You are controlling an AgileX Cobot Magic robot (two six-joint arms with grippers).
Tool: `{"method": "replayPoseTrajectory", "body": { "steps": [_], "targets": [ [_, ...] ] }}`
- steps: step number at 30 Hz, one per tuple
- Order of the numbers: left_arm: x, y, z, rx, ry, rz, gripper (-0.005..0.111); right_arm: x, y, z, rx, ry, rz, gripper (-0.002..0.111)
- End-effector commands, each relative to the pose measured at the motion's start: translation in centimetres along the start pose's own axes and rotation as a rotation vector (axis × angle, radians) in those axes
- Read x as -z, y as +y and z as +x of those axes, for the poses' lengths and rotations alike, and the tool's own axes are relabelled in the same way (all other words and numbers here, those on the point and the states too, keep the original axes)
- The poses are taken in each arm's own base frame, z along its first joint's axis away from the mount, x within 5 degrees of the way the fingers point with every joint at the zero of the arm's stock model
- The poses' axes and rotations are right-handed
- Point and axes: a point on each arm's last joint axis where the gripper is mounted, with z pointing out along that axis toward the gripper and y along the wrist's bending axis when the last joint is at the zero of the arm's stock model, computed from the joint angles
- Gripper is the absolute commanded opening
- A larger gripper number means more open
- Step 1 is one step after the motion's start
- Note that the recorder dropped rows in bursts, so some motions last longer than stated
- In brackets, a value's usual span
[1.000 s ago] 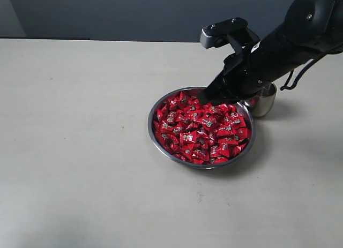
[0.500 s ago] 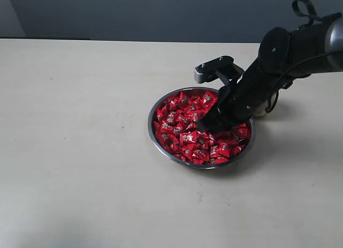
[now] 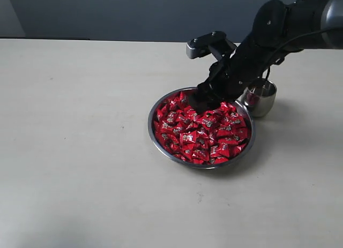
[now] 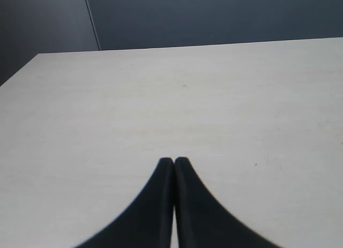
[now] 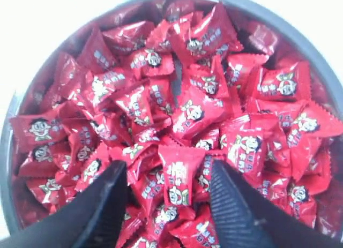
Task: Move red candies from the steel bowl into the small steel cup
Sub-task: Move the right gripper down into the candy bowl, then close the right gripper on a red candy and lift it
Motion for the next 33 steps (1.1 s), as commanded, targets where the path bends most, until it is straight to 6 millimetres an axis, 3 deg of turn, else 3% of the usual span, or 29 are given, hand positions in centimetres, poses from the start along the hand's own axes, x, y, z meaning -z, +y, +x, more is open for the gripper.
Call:
{"method": "replayPoseTrajectory", "body": {
  "steps": [1, 7, 11, 16, 21, 26, 33],
  "targets": [
    [0.0, 0.0, 0.1, -0.002, -0.008, 0.005, 0.000, -0.5, -0.2, -0.7, 0.030, 0.072, -0.033, 0.047],
    [0.0, 0.0, 0.1, -0.002, -0.008, 0.005, 0.000, -1.4, -1.0, -0.2, 0.161, 0.195, -0.008, 0.047],
    [0.0, 0.0, 0.1, -0.002, -0.008, 0.005, 0.000, -1.7, 0.7, -0.4, 0.275, 0.192, -0.058, 0.047],
    [0.0, 0.0, 0.1, -0.002, -0.008, 0.005, 0.000, -2.3, 2.3, -1.0, 0.465, 0.204, 0.043, 0.046],
    [0.0, 0.0, 0.1, -0.002, -0.008, 0.005, 0.000, -2.3, 2.0, -1.0, 0.474, 0.209, 0.079, 0.027],
    [0.0, 0.0, 0.1, -0.002, -0.008, 0.005, 0.000, -2.3, 1.9, -1.0, 0.461, 0.203, 0.084, 0.037],
    [0.0, 0.0, 0.1, -0.002, -0.008, 0.005, 0.000, -2.4, 1.9, -1.3, 0.466, 0.181, 0.097, 0.037]
  ]
}}
